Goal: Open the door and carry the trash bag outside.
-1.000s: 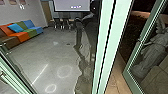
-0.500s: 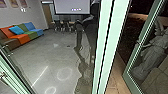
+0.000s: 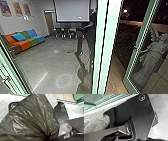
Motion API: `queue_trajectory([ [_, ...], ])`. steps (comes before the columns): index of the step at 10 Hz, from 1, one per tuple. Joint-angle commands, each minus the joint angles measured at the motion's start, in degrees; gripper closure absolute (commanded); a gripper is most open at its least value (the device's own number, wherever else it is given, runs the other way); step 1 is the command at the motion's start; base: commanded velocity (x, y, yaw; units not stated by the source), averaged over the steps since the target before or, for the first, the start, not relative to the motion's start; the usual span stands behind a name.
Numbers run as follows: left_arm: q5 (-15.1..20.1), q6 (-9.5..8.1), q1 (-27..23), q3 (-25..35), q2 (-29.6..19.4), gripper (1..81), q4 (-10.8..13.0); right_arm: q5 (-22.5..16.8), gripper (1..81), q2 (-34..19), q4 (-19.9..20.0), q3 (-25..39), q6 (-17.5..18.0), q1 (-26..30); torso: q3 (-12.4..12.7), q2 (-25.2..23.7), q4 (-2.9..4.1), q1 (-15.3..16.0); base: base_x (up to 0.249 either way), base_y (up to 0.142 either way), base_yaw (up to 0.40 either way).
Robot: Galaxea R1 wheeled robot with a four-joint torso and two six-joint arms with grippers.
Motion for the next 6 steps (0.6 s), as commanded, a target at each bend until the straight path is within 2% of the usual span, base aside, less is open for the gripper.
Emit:
queue_trajectory([
  [1, 2.2, 0.10, -2.2, 0.7, 0.6, 81.1, 1.0, -2.2, 1.0, 3.1, -1.3, -4.7, -0.2, 1.7, 0.0, 0.0, 0.00, 0.0, 0.000, 0.000, 0.000],
  [4, 2.2, 0.10, -2.2, 0.7, 0.7, 81.1, 0.9, -2.2, 1.0, 10.9, -2.0, -18.6, -0.3, 1.7, 0.0, 0.0, 0.00, 0.0, 0.000, 0.000, 0.000],
  [6, 2.2, 0.10, -2.3, 0.7, 0.7, 81.1, 0.9, -2.1, 1.0, 12.5, -2.7, -20.9, -0.3, 1.4, 0.0, 0.0, 0.00, 0.0, 0.000, 0.000, 0.000],
])
